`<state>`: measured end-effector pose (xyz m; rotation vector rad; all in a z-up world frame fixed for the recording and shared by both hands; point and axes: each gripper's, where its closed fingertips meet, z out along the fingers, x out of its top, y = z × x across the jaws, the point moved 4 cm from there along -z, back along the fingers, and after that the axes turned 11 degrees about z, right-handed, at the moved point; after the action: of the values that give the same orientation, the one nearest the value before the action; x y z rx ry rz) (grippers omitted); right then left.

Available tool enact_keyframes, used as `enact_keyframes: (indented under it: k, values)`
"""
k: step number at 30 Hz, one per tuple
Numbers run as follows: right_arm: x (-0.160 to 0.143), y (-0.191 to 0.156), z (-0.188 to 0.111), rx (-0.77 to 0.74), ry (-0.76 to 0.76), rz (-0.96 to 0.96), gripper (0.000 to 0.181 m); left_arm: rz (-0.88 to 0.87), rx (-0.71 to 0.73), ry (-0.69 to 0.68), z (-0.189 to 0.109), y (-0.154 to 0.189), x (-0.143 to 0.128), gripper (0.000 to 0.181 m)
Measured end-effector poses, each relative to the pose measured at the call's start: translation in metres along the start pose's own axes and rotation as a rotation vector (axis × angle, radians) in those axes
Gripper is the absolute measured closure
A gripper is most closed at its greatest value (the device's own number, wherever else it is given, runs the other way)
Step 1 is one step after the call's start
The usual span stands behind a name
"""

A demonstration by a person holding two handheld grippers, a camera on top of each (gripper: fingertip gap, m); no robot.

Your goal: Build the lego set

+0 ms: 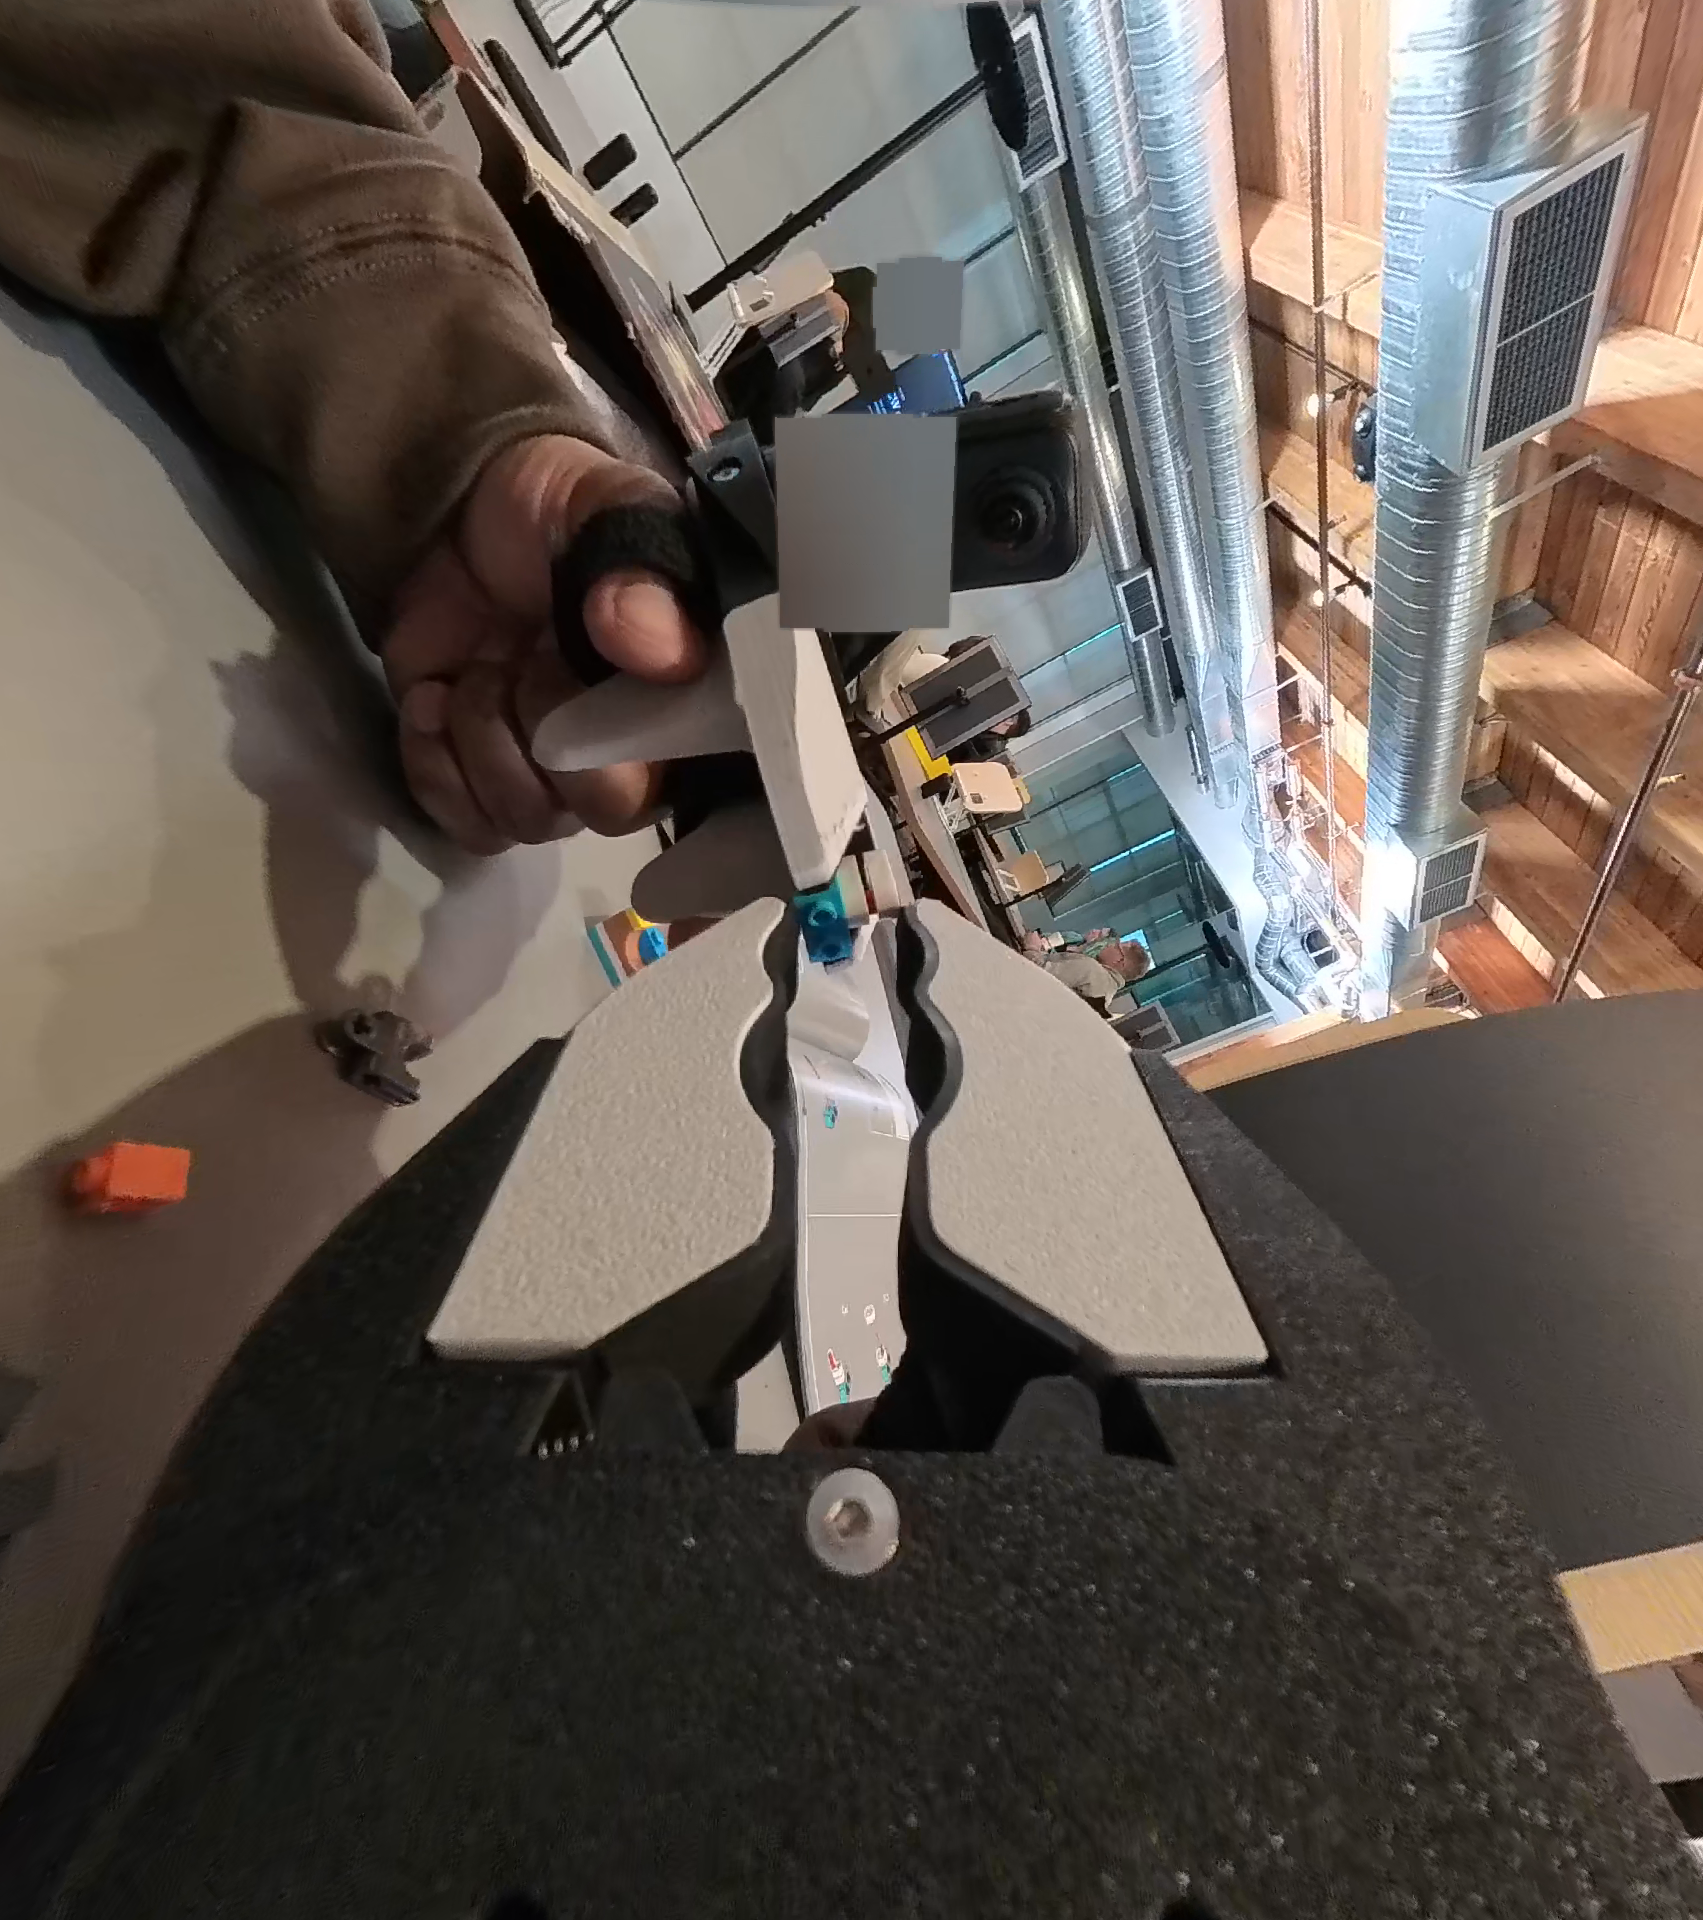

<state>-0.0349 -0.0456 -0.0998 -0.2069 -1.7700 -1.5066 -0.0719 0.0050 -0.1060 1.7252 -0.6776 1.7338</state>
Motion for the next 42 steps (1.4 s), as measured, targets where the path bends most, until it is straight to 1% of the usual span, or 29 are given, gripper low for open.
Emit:
enact_keyframes:
  k: [12,23,42]
  values:
    - [-0.0011,-0.0003,0.0018,0.017,-0.030,-0.004,0.164,-0.015,0.008,-0.009,-0.0010,-0.0016,-0.0012,0.165]
    - [-0.0028,-0.0018,0.0026,0.041,-0.091,-0.038,0.165,-0.021,0.016,-0.031,-0.0013,-0.0031,-0.0043,0.165]
    - [-0.0016,-0.0032,0.0046,0.011,-0.143,-0.087,0.166,-0.052,0.013,-0.019,-0.0024,-0.0042,-0.0042,0.165]
